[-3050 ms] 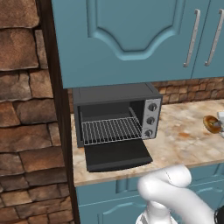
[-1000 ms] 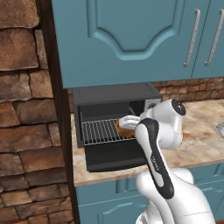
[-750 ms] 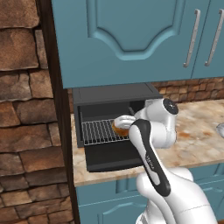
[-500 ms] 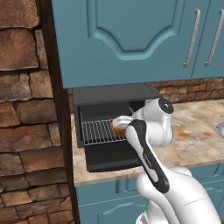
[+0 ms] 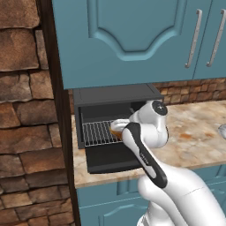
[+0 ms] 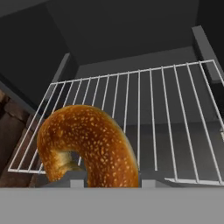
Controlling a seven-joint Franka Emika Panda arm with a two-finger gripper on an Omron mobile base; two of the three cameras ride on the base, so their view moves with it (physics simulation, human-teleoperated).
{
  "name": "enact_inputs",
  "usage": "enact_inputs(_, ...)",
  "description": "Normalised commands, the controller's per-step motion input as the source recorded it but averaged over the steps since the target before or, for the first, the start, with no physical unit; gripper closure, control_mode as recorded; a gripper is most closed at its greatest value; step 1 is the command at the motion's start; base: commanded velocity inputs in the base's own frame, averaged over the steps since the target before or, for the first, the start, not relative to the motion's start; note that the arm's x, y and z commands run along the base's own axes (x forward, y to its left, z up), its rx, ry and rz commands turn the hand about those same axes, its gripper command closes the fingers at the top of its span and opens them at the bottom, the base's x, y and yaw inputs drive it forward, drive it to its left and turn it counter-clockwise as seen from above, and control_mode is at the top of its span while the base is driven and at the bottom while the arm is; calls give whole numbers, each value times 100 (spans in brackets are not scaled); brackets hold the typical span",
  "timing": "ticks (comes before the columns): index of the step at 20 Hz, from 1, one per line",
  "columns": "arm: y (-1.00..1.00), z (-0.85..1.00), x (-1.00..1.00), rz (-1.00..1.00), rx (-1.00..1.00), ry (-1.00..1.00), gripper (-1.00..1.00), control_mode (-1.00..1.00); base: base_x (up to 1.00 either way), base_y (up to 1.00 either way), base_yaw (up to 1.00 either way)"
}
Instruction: Pick up the bagel from the plate, place it on the toaster oven rack, close the door, and set the timer.
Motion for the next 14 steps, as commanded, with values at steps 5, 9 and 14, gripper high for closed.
enact_inputs(5, 6, -11, 25, 0, 0, 2, 100, -100, 0, 0, 0)
enact_inputs(9, 4, -24, 24, 0, -2, 6, 100, -100, 0, 0, 0)
enact_inputs(14, 3, -16, 22, 0, -1, 5, 100, -100, 0, 0, 0)
